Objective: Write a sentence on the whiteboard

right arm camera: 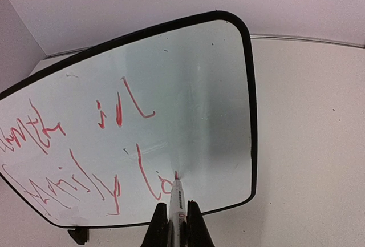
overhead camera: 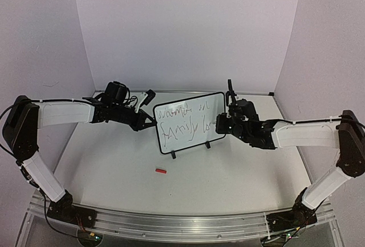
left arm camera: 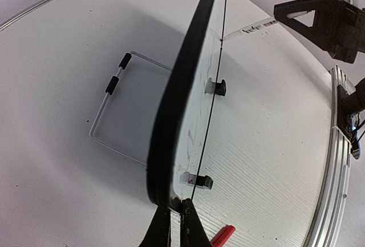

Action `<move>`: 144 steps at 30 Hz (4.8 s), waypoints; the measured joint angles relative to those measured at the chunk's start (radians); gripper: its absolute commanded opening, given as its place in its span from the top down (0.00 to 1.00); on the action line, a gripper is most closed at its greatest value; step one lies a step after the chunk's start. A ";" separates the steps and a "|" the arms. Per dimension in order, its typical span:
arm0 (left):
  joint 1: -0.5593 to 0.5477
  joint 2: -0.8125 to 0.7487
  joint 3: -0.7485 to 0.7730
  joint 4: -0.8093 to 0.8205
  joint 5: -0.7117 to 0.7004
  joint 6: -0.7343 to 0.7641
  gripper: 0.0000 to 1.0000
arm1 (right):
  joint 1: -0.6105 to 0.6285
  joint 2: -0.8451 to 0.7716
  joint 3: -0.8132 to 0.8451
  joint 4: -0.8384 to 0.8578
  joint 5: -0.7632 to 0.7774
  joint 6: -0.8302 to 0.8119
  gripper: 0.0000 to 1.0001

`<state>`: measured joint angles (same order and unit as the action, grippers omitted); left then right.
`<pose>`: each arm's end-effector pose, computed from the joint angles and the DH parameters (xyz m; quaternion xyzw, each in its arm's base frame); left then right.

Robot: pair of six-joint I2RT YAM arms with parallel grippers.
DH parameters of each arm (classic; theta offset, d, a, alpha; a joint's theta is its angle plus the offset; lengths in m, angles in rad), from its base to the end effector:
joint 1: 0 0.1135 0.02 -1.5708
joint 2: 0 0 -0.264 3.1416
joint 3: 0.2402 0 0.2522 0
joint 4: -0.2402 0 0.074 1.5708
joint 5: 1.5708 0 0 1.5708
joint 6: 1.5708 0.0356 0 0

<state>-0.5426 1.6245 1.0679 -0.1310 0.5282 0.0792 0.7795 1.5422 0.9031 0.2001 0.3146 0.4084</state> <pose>0.2946 -0.1986 0.2322 0.3732 0.7968 -0.3244 0.3473 0.2513 0.2329 0.2336 -0.0712 0.8349 0.1868 0.5129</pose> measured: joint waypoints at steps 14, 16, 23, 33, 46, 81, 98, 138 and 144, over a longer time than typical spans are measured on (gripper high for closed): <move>0.000 0.000 0.000 0.000 0.000 0.000 1.00 | 0.000 0.036 0.000 -0.015 0.013 0.009 1.00; 0.000 0.000 0.000 0.000 0.000 0.000 1.00 | 0.000 0.037 0.000 -0.017 0.013 0.010 1.00; 0.000 0.000 0.000 0.000 0.001 0.000 1.00 | 0.000 0.034 0.000 -0.020 0.016 0.009 1.00; 0.000 0.000 0.000 -0.002 0.000 0.000 1.00 | 0.000 -0.016 0.009 -0.021 0.046 -0.011 1.00; 0.000 0.000 0.000 -0.002 0.000 0.000 1.00 | 0.000 -0.091 -0.011 -0.034 0.050 -0.006 1.00; 0.000 0.001 0.000 -0.002 0.000 0.000 1.00 | -0.022 -0.047 -0.036 -0.010 0.020 0.015 1.00; 0.000 0.002 0.003 -0.002 0.000 0.000 1.00 | -0.022 -0.005 -0.013 0.001 0.075 0.013 1.00; -0.001 0.008 0.006 -0.001 0.001 0.000 1.00 | -0.022 -0.028 -0.020 0.021 0.031 0.014 1.00; -0.001 0.008 0.006 -0.001 0.000 0.000 1.00 | -0.022 -0.028 -0.040 0.016 0.030 0.038 1.00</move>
<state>-0.5434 1.6321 1.0740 -0.1322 0.5285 0.0795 0.7574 1.5139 0.8634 0.2157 0.3443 0.4462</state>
